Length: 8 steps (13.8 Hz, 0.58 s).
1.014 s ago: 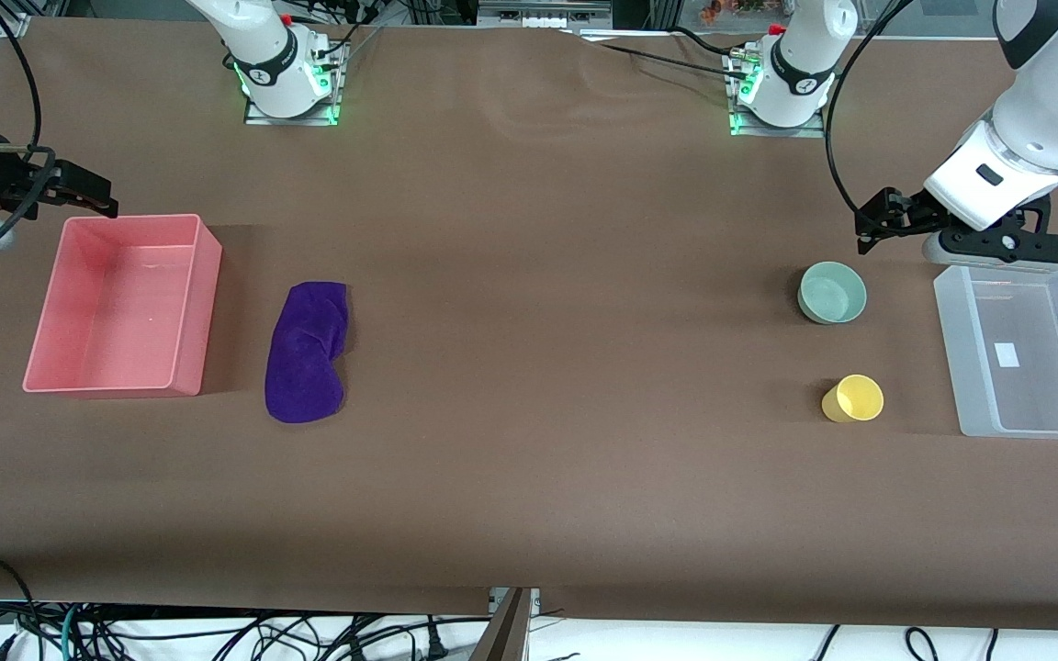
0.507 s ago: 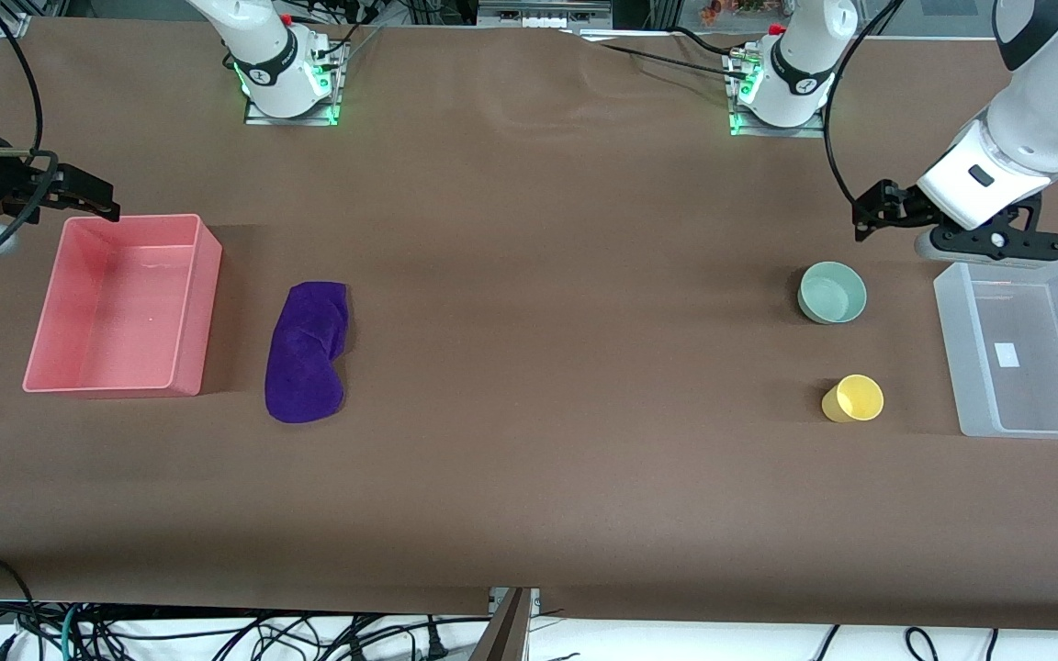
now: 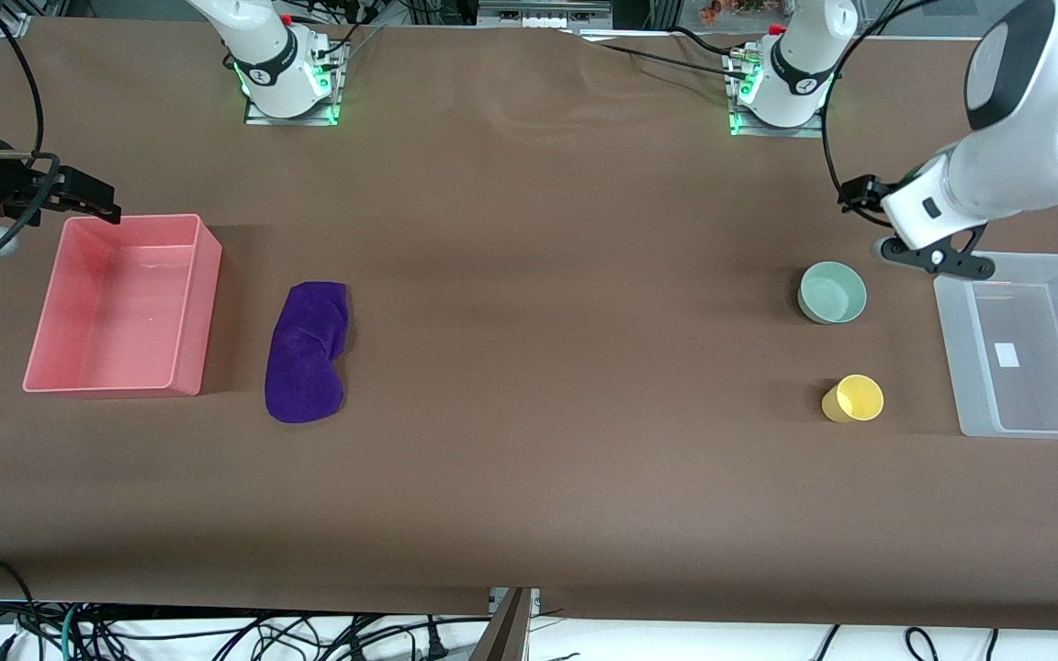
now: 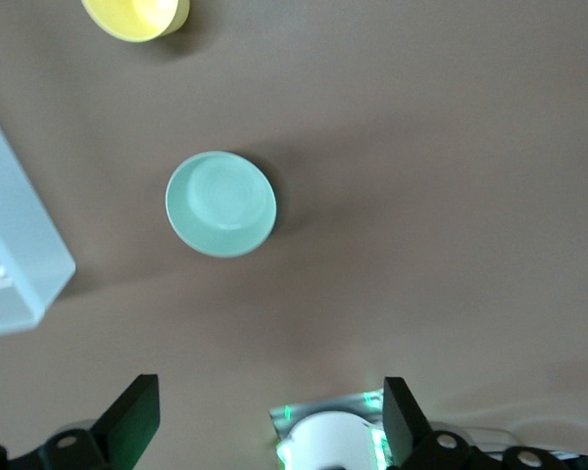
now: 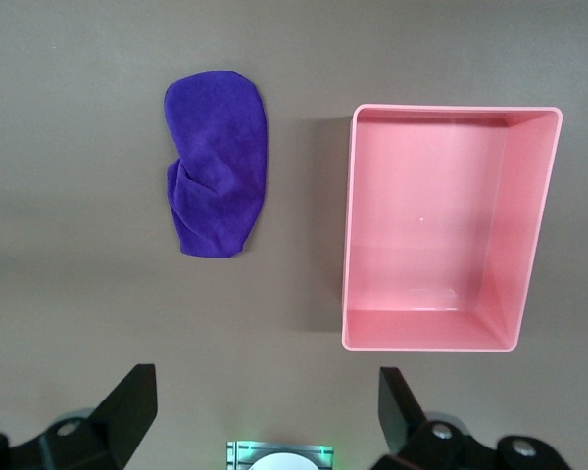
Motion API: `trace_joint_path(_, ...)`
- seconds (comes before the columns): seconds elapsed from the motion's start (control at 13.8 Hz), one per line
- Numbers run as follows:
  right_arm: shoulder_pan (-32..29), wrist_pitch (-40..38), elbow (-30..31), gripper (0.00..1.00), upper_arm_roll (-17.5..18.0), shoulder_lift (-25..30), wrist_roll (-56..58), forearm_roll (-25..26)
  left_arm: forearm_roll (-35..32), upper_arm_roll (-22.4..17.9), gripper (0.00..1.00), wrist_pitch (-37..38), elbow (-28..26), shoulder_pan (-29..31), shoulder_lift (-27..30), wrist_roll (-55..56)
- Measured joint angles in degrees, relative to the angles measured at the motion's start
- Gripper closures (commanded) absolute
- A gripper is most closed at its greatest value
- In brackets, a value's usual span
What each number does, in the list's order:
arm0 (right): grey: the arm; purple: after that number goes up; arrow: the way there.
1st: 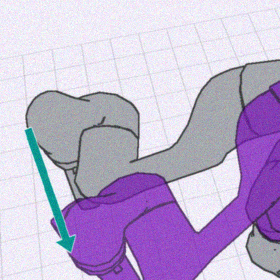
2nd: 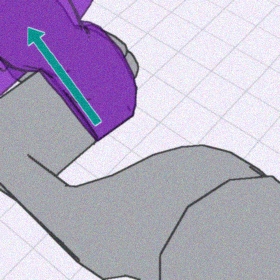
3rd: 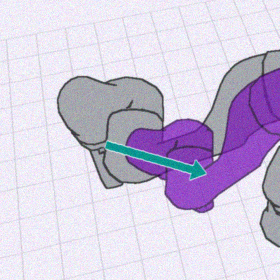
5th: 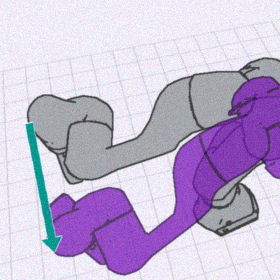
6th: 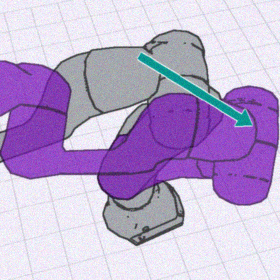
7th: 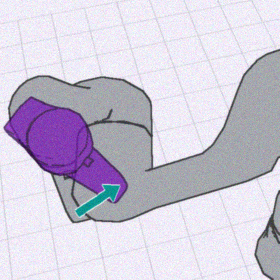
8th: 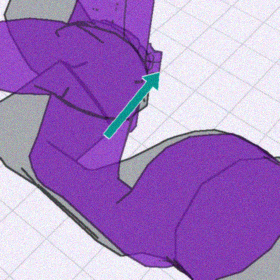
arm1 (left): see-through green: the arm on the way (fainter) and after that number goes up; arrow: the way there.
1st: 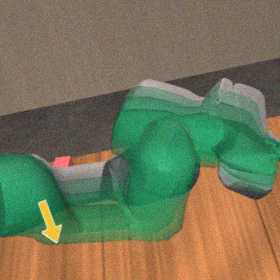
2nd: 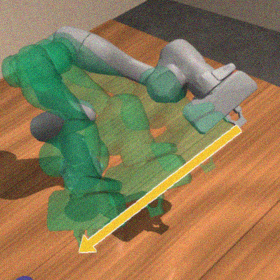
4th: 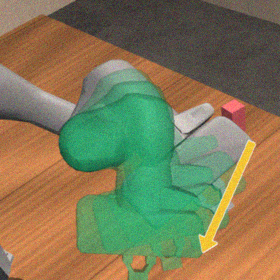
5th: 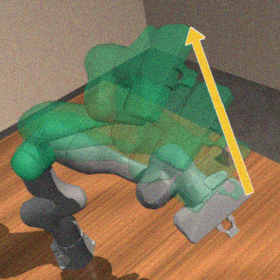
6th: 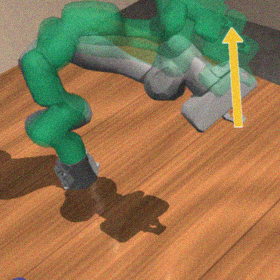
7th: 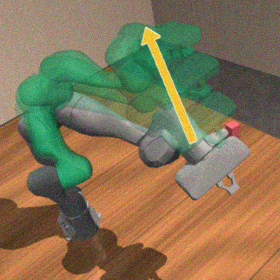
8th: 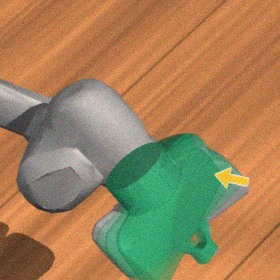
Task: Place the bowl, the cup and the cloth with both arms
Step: 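Lower the left gripper over the pale green bowl and grasp its rim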
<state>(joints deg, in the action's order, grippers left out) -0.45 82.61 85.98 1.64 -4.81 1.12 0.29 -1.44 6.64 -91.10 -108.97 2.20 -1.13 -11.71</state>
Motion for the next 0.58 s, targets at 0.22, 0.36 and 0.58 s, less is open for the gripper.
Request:
trace_joint_path(0.22, 0.00, 0.03, -0.03, 0.00, 0.01, 0.00, 0.00, 0.01, -0.08, -0.15, 0.00, -17.24, -10.07, 3.97, -0.78, -11.98)
trace_joint_path(0.36, 0.00, 0.04, -0.03, 0.00, 0.03, -0.01, 0.00, 0.01, -0.93, -0.24, 0.00, -30.16, -17.23, 5.13, -1.55, -16.38)
trace_joint_path(0.58, 0.00, 0.05, -0.05, 0.00, 0.04, -0.01, 0.00, 0.01, -3.55, -0.27, 0.00, -43.18, -22.72, 7.24, -5.37, -21.46)
